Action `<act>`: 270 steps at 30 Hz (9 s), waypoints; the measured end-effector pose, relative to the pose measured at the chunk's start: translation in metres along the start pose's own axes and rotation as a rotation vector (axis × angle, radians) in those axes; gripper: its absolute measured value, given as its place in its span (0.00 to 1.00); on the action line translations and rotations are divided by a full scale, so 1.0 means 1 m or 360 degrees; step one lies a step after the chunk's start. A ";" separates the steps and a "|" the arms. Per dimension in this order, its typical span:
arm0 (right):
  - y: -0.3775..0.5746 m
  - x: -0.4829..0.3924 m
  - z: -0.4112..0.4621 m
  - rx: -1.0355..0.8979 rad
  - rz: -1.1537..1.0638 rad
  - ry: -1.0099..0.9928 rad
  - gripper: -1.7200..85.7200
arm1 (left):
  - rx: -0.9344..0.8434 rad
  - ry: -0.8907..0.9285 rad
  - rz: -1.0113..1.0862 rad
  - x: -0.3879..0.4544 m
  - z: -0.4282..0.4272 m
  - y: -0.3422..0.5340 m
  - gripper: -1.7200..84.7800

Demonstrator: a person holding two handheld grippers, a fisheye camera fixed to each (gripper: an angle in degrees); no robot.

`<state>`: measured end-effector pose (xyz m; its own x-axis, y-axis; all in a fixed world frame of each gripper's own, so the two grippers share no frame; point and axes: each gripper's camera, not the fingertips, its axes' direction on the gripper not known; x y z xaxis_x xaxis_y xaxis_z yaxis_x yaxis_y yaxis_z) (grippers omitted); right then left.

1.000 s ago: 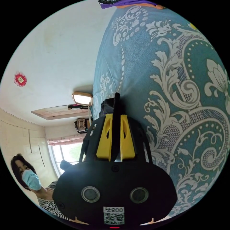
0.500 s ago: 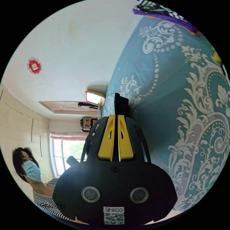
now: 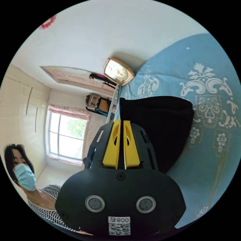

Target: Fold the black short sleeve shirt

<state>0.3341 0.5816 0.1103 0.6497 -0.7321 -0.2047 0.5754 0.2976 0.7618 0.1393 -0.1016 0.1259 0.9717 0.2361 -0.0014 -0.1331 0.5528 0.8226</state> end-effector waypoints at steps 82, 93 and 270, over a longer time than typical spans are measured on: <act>-0.129 -0.551 -0.335 -0.0614 -0.0980 0.1612 0.04 | -0.0276 -0.0586 -0.0177 -0.090 -0.173 -0.037 0.02; -0.079 -0.538 -0.340 -0.0757 -0.1071 0.1676 0.03 | -0.0322 -0.0582 -0.0153 -0.041 -0.139 -0.013 0.03; 0.322 0.950 -0.744 0.0123 0.0548 0.1451 0.03 | -0.1135 0.0535 0.0276 0.265 1.147 -0.132 0.05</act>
<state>1.5061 0.4375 -0.2958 0.9298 0.1514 -0.3354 0.2692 0.3415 0.9005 0.6380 -1.0283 0.6688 0.8304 0.5302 -0.1713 -0.4791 0.8364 0.2663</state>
